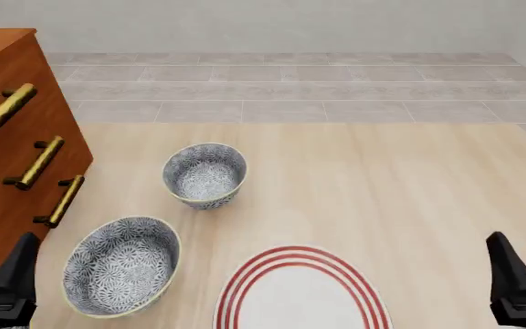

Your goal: Pick up the bowl and put it in the front on the plate.

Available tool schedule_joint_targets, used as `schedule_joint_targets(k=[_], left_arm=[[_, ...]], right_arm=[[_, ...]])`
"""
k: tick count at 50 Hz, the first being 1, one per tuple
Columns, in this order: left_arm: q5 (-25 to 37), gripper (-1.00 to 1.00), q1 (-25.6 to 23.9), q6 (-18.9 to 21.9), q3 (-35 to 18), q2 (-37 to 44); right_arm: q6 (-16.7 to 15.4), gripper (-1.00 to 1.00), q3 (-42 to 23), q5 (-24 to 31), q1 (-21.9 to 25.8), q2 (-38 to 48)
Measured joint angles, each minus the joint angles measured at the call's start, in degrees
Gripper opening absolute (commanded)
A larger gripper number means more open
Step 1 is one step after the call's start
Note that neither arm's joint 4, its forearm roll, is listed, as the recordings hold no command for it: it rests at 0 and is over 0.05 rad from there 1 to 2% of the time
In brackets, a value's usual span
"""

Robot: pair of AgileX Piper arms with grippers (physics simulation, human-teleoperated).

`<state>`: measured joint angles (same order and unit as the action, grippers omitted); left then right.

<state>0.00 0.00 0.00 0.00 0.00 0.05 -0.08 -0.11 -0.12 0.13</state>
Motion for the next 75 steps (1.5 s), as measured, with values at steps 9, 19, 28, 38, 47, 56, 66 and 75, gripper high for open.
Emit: schedule_joint_targets(k=[9,19,28,38,47,56,66,75], left_arm=[[0.00,1.00,0.00,0.00,0.00,0.00],[0.00,1.00,0.00,0.00,0.00,0.00],[0.00,1.00,0.00,0.00,0.00,0.00],[0.00,1.00,0.00,0.00,0.00,0.00],[0.00,1.00,0.00,0.00,0.00,0.00],[0.00,1.00,0.00,0.00,0.00,0.00],[0.00,1.00,0.00,0.00,0.00,0.00],[0.00,1.00,0.00,0.00,0.00,0.00]], right_arm=[[1.00,1.00,-0.50,-0.31,-1.01,0.93],[0.34,1.00,-3.00,-3.01,-0.64,7.10],[-0.61,1.00,-8.13,-5.46,1.11,15.48],[-3.33,1.00,-15.15,-7.26,4.75,25.69],[-5.44,1.00,-20.55,-7.92,8.23,32.83],[-4.95,1.00,-28.13,-6.72,12.28,40.82],[-3.50,1.00,-34.62,-5.91,16.09,48.21],[-2.71,1.00,-39.81,-5.32,19.44,54.28]])
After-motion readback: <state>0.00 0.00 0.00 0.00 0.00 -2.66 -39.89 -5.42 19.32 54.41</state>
